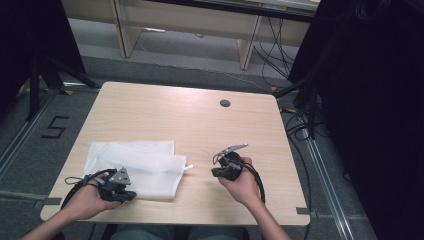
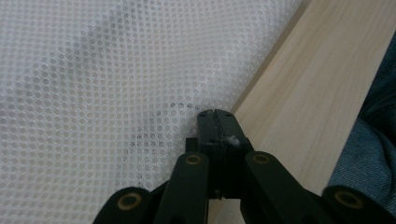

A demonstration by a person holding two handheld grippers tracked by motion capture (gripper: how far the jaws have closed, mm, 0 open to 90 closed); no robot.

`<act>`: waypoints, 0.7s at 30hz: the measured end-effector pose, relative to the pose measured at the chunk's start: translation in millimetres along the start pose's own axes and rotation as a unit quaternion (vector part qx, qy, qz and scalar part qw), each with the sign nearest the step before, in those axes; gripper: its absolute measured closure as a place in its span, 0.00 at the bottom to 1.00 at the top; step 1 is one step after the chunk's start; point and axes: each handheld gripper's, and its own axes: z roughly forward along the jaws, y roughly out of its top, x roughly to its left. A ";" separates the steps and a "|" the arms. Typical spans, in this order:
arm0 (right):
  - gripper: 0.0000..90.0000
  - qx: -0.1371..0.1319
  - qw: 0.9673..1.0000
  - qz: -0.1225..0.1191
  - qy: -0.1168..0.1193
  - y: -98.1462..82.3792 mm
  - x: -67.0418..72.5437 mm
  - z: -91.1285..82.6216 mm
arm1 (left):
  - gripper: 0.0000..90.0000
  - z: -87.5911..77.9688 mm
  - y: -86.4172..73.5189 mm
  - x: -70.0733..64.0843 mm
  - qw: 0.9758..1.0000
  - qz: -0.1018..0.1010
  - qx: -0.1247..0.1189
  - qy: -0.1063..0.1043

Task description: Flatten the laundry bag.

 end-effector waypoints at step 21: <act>0.58 0.019 0.998 0.043 0.044 67.6 34.4 77.4 | 0.99 6.0 5.2 7.8 1.000 -0.001 0.016 -0.009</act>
